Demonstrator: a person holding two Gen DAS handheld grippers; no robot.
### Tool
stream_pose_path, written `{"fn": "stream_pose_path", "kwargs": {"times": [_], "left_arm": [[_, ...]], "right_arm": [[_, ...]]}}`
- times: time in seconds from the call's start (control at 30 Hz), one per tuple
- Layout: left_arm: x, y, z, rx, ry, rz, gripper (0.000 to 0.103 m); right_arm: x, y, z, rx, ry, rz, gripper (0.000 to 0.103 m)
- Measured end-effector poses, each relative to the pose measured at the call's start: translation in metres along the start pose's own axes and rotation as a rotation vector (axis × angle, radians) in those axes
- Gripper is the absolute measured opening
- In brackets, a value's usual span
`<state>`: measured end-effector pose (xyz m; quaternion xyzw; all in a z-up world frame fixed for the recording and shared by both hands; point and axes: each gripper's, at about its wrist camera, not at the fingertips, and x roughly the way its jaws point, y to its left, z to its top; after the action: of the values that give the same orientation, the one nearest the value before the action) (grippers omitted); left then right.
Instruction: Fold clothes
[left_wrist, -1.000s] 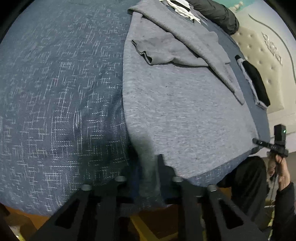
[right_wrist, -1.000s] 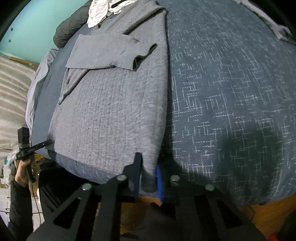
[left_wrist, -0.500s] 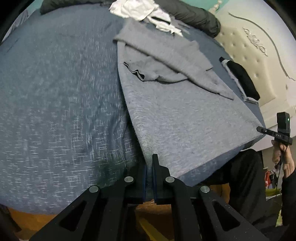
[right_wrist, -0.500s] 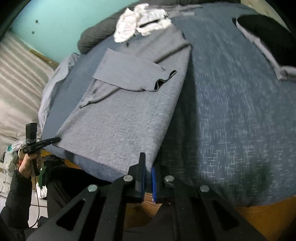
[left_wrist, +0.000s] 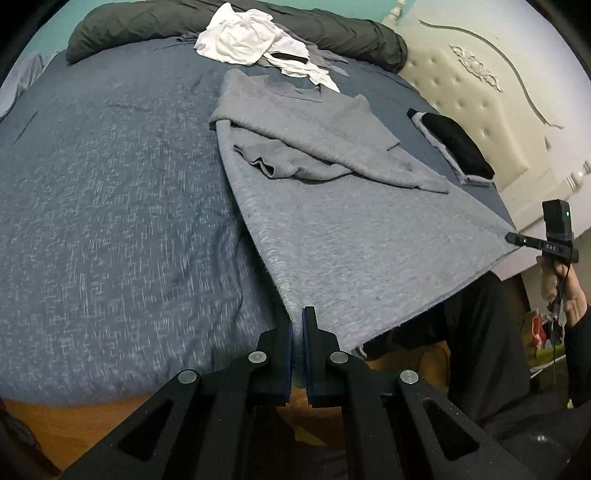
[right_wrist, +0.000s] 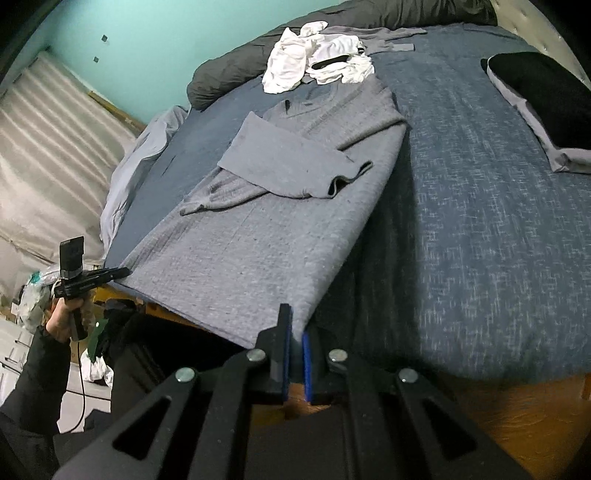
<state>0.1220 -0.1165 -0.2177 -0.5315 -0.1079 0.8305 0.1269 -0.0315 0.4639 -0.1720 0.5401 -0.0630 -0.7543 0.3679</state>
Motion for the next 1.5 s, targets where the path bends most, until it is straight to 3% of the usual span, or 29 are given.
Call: {"fn": "stream_pose_path", "kwargs": {"times": [0.33,0.6,1.07,1.5], "left_arm": [[-0.006,-0.022,-0.007,0.051,-0.009,0.007,0.005],[-0.013,-0.015,0.028,0.043,-0.045,0.018,0.005],[0.021,0.032,0.172,-0.013,-0.090,0.043,0.005],[0.103,0.094,0.324,-0.100,-0.067,0.020,0.005]], "right_arm": [[-0.015,0.023,-0.007,-0.076,-0.007,0.003,0.005],[-0.016,0.021,0.027,-0.090,-0.016,0.008,0.005],[0.016,-0.023,0.171,-0.013,-0.019,-0.035,0.005],[0.083,-0.089,0.316,0.077,-0.007,-0.074,0.005]]}}
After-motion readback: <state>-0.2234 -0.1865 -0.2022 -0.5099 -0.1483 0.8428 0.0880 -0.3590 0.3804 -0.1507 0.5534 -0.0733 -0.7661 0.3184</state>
